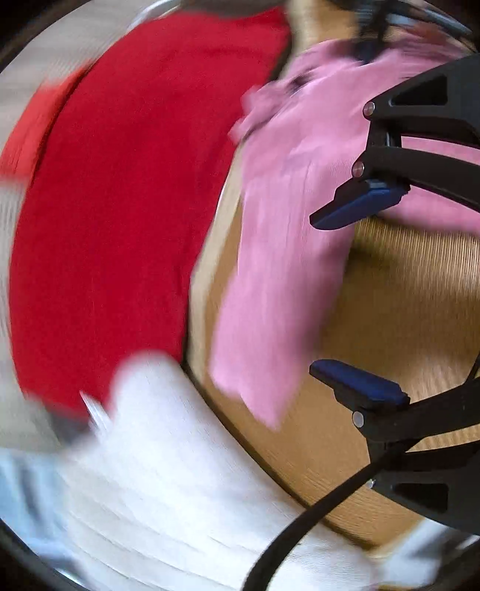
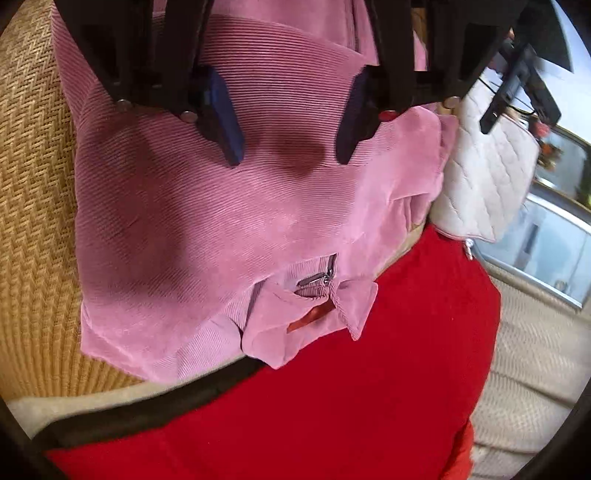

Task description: Fold large clothes

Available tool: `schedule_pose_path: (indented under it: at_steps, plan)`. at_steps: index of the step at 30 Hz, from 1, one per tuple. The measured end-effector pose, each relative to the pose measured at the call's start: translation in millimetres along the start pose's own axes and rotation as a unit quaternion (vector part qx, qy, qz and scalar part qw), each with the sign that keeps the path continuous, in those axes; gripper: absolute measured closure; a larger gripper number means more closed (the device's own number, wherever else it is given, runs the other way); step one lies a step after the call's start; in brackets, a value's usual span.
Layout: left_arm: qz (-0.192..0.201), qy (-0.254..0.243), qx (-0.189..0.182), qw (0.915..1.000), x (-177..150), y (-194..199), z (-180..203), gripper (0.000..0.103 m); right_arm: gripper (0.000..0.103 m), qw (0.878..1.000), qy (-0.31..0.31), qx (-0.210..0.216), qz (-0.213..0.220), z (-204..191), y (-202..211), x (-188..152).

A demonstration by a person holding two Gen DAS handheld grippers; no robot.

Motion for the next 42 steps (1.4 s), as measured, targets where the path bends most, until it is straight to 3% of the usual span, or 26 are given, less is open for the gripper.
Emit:
schedule_pose_path:
  at_steps: [3,9,11,12,20,28,30,32,34,37,39,42]
  plan:
    - [-0.031,0.106,0.0,0.9939,-1,-20,-52,0.03,0.048,1.0,0.011,-0.003,-0.003,0,-1,-1]
    - [-0.062,0.201,-0.043,0.9767,-8,-53,-83,0.031,0.047,1.0,0.03,-0.009,-0.002,-4,3,-8]
    - [-0.062,0.215,-0.059,0.9728,-4,-63,-81,0.044,0.047,0.999,0.035,-0.013,-0.002,-7,3,-9]
    - [-0.065,0.222,-0.064,0.9707,-1,-70,-79,0.045,0.047,0.999,0.037,-0.015,-0.002,-9,2,-9]
    - [-0.099,0.268,-0.081,0.955,10,-119,-71,0.045,0.047,0.999,0.049,-0.018,-0.003,-10,1,-9]
    - [-0.098,0.3,-0.088,0.9448,33,-155,-64,0.046,0.047,0.998,0.056,-0.02,-0.003,-10,1,-9]
    - [-0.098,0.311,-0.082,0.9419,41,-165,-65,0.061,0.047,0.998,0.056,-0.018,-0.002,-10,1,-8]
    - [-0.106,0.313,-0.072,0.941,44,-176,-66,0.083,0.047,0.998,0.056,-0.017,-0.003,-10,1,-8]
    - [-0.105,0.312,-0.065,0.9421,46,-181,-64,0.093,0.047,0.998,0.057,-0.016,-0.003,-9,0,-8]
    - [-0.087,0.297,-0.059,0.9491,50,-179,-58,0.099,0.047,0.998,0.055,-0.016,-0.004,-9,0,-8]
    - [-0.06,0.274,-0.056,0.9583,58,-167,-49,0.1,0.047,0.999,0.052,-0.015,-0.003,-9,1,-8]
    - [0.001,0.245,-0.087,0.9657,79,-133,-28,0.1,0.048,0.999,0.045,-0.013,-0.001,-10,2,-7]
Point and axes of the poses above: each gripper's, at about its wrist camera, not at the fingertips, and y roughly against the way its jaws point, z to its right, x to its top, the point moved 4 cm from there along -y, roughly the way its jaws point, and after that the axes turned 9 degrees about x, right-handed, at the moved point
